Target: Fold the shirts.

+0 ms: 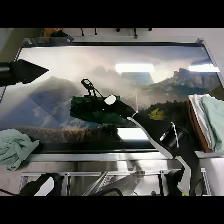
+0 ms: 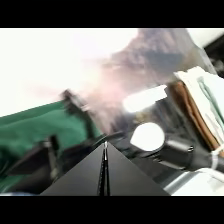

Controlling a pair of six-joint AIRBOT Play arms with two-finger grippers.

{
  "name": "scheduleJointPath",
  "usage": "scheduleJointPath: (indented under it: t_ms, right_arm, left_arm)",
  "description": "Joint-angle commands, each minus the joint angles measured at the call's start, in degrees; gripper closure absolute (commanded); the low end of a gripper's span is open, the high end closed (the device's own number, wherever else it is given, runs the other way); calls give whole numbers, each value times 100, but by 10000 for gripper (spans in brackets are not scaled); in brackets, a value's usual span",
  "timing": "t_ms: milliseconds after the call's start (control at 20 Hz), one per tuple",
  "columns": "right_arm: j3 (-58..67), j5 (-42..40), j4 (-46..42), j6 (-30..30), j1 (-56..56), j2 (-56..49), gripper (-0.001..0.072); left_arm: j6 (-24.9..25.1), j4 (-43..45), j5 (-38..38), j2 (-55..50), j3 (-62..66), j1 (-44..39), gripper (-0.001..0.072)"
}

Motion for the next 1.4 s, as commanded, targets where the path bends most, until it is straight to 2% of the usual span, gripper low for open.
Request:
scheduleJointPath:
  t_ms: [0,50,100,250,350,450,600,750,1200,1250,1300,1350]
  right_arm:
    - [7,1014,-175,-66,-442,306,402]
    - [7,1397,-501,398,-765,481,340]
    - [7,1768,-826,822,-1108,656,313]
    - [7,2524,-1805,1871,-2105,1084,306]
    - [2,2870,-2835,2933,-2747,1198,70]
    - [-229,3248,-3650,3589,-3093,1191,62]
    - [-1003,3123,-3777,3617,-3161,1182,63]
    - [-1333,2907,-3528,3554,-3064,907,63]
    - [-1322,2398,-1777,2636,-2402,157,79]
    - [-1300,2426,-1401,2393,-2378,164,310]
    - [-1255,2559,-1008,2033,-2378,188,589]
    - [-1165,2691,-763,1899,-2378,240,672]
  left_arm:
    - [160,-20,92,378,-658,461,693]
    - [197,-17,101,444,-737,564,693]
    - [225,-13,83,481,-750,647,693]
    - [227,-17,111,616,-748,809,693]
    - [227,-17,111,654,-748,820,693]
    - [225,-17,94,654,-750,817,693]
    - [225,-17,138,654,-750,817,693]
    - [225,-17,144,654,-750,817,693]
    - [227,0,138,654,-750,817,693]
    - [227,-2,138,654,-750,817,693]
    - [227,-2,138,654,-750,817,692]
    - [227,0,138,654,-750,817,693]
